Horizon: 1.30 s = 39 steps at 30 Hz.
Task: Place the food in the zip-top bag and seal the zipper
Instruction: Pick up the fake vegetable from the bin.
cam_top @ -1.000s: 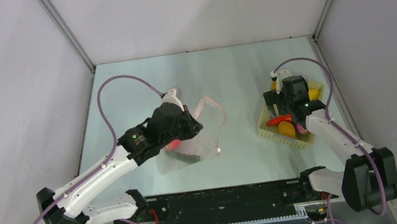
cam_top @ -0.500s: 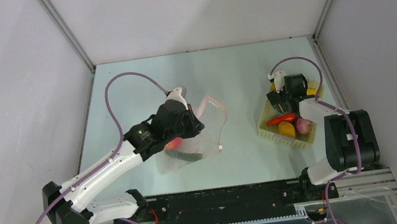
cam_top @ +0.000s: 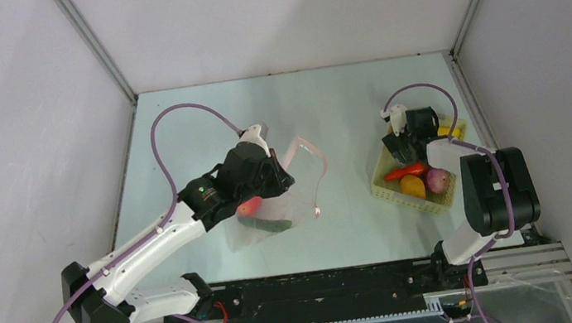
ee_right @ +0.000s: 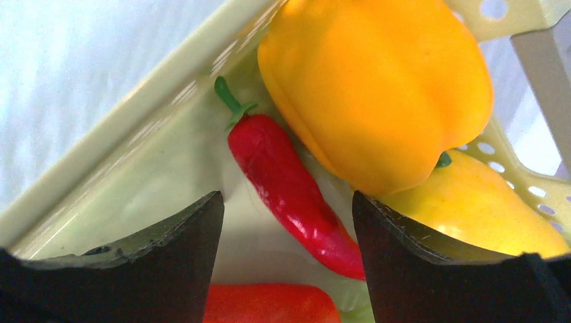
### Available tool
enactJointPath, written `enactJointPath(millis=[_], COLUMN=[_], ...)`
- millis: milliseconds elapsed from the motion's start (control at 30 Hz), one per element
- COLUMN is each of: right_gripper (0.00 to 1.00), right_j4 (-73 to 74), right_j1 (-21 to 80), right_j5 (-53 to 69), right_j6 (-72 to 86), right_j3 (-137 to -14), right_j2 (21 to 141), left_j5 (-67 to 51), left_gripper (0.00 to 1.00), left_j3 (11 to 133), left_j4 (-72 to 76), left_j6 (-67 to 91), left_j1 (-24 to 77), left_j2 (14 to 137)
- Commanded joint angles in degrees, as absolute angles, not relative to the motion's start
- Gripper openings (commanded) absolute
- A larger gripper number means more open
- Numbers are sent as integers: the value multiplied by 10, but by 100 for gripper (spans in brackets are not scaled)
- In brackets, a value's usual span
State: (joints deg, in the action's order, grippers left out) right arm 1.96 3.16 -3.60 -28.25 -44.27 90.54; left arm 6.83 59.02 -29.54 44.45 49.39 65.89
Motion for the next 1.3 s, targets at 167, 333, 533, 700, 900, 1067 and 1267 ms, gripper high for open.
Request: enactJointPath(millis=[167,333,533,700,900,1067,1267], right_gripper=[72,64,48,40,24,23,21], right_j4=[8,6,15,28,35,62,88], right_j1=[29,24,22,25,40,56,74], right_j5=[-70,-65,-46,-51,-101,-130,-162], right_j6=[-296,-297,-300,-303,-299,-286,-261], right_j3=[-450,-449,-449,-449,-450,-449,-449], right_j2=[950,954,939,907,861,815,755], left_j5=[59,57,53,54,52,52,52], left_gripper=[0,0,0,0,0,0,0], left_j3=[595,594,603,609,605,600,596], left_j4=[-279,-279,-275,-279,-277,-274,-274], left_j6=[427,429,431,430,438,442,444], left_j1=[486,485,485,484,485,484,485], left_j2=[650,650,651,651,647,643,639])
